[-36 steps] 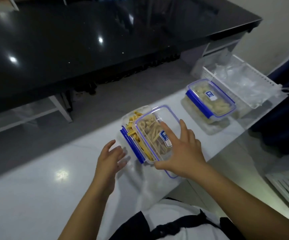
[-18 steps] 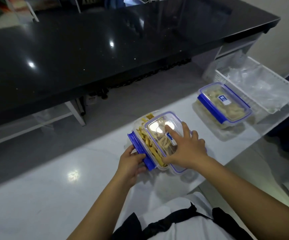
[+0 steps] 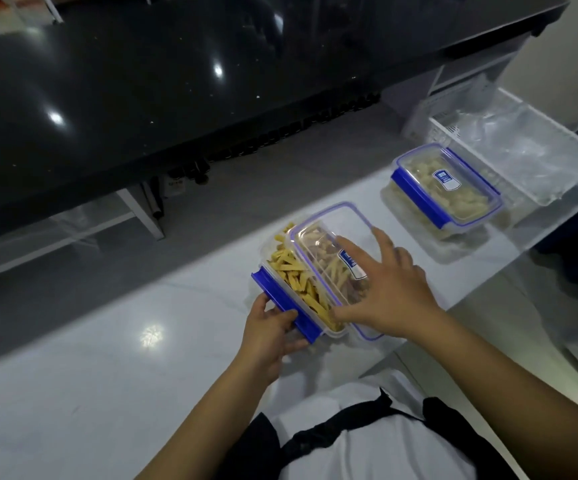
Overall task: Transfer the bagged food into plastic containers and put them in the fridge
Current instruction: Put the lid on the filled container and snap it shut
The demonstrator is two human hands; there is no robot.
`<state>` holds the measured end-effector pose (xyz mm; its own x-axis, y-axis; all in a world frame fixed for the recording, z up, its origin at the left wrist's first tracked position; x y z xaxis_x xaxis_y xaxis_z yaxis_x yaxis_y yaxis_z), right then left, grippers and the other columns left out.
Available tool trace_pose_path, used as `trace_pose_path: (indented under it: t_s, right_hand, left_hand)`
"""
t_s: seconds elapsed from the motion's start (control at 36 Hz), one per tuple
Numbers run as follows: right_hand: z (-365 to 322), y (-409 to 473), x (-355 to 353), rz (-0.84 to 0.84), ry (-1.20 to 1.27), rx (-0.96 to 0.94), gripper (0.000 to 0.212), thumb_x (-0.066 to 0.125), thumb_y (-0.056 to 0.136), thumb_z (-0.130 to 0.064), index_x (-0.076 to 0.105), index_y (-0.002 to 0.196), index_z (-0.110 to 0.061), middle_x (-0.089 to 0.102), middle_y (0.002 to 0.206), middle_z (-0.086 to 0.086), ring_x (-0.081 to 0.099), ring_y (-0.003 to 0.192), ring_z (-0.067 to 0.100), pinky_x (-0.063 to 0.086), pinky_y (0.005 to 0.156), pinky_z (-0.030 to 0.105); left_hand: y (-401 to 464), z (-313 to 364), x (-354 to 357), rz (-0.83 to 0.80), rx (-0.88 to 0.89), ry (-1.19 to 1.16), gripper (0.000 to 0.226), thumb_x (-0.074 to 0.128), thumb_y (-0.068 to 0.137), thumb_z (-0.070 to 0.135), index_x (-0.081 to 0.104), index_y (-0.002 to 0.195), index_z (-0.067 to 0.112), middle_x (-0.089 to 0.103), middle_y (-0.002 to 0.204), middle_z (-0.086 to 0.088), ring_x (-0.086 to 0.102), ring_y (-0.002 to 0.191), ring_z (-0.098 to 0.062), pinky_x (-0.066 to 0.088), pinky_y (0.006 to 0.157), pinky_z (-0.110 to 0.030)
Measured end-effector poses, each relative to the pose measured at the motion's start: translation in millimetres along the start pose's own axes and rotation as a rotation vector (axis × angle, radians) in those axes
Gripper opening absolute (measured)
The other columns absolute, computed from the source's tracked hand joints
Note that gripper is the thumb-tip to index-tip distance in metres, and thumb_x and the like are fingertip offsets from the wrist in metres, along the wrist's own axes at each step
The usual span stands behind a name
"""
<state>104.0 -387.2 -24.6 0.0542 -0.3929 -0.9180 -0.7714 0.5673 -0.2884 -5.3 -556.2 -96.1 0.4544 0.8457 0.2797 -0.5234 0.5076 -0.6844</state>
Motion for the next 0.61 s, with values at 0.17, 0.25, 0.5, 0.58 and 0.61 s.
trace_pose_path:
  t_s: [0.17,0.25,0.5,0.58,0.61]
  right_hand:
    - [17.7,-31.9,17.9,-0.110,-0.141,0.009,0.115,0.053,0.052,-0.084,-0.009,0.147,-0.061,-0.021,0.162,-0.006,0.008,0.146,0.039,0.025,0.113,0.053]
    - [25.1,-42.7,27.9,-0.113,-0.173,0.017,0.115,0.057,0.057,-0.081,-0.016,0.144,-0.063,-0.026,0.161,-0.005,0.005,0.146,0.040,0.023,0.114,0.053]
    - [19.3,-29.1,32.6,-0.109,-0.149,0.065,0.116,0.051,0.051,-0.087,-0.014,0.144,-0.061,-0.026,0.160,-0.004,0.003,0.146,0.045,0.021,0.113,0.059]
    - [5.9,-7.1,28.6,-0.130,-0.123,0.052,0.117,0.055,0.051,-0.087,-0.008,0.146,-0.059,-0.020,0.163,-0.001,0.004,0.145,0.047,0.023,0.112,0.062]
    - [2.4,-1.3,27.2,-0.140,-0.111,0.047,0.117,0.058,0.052,-0.085,-0.007,0.147,-0.059,-0.018,0.163,-0.001,0.004,0.145,0.048,0.022,0.112,0.063]
  left_hand:
    - [-1.7,-2.1,1.8,-0.012,-0.021,-0.021,0.045,0.059,0.096,-0.002,0.054,0.130,0.027,0.071,0.118,-0.017,0.075,0.097,-0.033,0.061,0.063,-0.043]
    - [-1.7,-1.4,2.2,-0.016,-0.027,-0.037,0.046,0.059,0.095,-0.003,0.054,0.130,0.026,0.070,0.118,-0.018,0.075,0.098,-0.034,0.062,0.064,-0.045]
    - [-5.2,-1.7,3.6,-0.014,-0.015,-0.025,0.044,0.057,0.097,-0.002,0.054,0.130,0.027,0.073,0.115,-0.015,0.075,0.096,-0.032,0.062,0.065,-0.045]
    - [-6.1,-1.9,4.8,0.008,-0.010,-0.014,0.046,0.058,0.097,-0.001,0.053,0.134,0.027,0.072,0.116,-0.013,0.075,0.098,-0.032,0.062,0.067,-0.047]
    - [-6.4,-2.2,4.8,0.011,-0.008,-0.015,0.046,0.058,0.097,0.000,0.053,0.134,0.027,0.072,0.116,-0.012,0.075,0.098,-0.031,0.062,0.068,-0.047]
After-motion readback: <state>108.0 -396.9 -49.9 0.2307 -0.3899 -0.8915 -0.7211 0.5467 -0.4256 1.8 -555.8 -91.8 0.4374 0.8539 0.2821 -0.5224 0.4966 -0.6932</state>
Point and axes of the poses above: each hand's wrist, its own y-axis towards the middle knuckle, its own x-axis out of the palm, z = x × y, the point moved 1 cm from there along y, towards the middle knuckle
